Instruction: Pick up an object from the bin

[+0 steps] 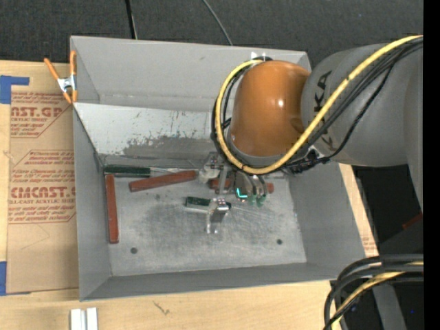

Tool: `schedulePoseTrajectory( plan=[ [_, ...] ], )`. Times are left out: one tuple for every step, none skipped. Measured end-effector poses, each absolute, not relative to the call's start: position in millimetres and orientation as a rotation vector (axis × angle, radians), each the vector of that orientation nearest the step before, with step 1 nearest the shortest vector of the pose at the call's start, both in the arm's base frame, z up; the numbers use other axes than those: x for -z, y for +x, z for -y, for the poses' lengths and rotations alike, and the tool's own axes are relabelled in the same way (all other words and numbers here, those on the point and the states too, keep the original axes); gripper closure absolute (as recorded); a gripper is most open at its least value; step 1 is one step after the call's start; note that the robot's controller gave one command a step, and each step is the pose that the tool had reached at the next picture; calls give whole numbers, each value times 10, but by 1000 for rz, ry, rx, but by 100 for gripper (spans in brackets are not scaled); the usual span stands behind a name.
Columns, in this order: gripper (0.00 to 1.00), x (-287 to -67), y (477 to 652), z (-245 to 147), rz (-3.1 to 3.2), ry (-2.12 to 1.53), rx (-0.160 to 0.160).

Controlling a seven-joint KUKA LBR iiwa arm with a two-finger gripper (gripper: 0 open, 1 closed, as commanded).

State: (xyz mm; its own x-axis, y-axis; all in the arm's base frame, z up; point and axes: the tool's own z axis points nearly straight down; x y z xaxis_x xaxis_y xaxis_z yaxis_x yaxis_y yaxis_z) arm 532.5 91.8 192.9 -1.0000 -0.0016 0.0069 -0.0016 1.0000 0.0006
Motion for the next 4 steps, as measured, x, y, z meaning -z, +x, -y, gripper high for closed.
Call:
schedulePoseTrajectory(
  plan=[
    [0, -1972, 5342, -914, 3142, 1, 2],
    [100, -829, 5708, -902, 3157, -96, 8],
    [100, -828, 5708, -901, 3157, -96, 8],
    [100, -1164, 5724, -1029, 3141, -52, 0]
  ],
)
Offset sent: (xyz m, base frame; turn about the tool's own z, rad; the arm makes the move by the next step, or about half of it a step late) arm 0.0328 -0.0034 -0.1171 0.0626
